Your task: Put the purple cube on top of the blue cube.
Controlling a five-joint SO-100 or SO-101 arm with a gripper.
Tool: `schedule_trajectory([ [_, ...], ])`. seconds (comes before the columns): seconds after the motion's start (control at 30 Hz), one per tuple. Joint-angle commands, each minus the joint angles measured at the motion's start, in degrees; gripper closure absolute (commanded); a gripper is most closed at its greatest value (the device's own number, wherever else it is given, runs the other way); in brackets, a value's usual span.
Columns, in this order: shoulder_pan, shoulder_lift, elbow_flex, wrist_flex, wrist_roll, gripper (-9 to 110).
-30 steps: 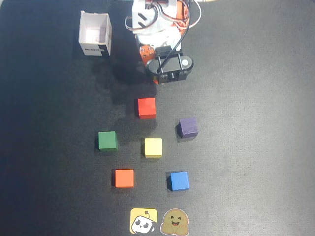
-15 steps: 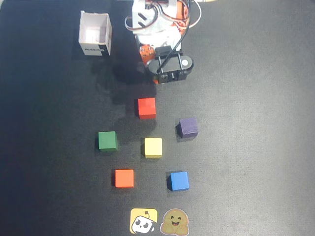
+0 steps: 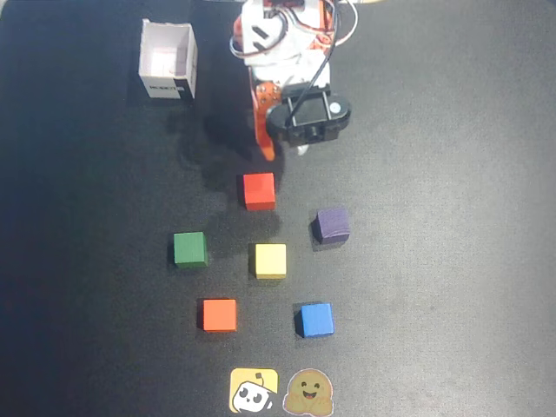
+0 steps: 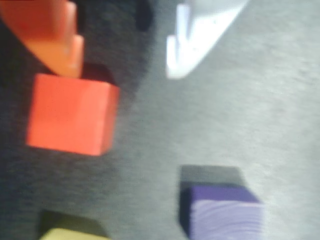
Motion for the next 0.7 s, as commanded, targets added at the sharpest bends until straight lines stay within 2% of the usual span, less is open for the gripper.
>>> schedule_trajectory([
  [0.0,-1.76,-7.65,-6.68,-2.46,1.23,88],
  [0.3,-5.63,-41.75,-25.66,-6.68,2.2,87],
  [0.67,-11.78,-56.07,-28.83,-15.82,4.75,86],
])
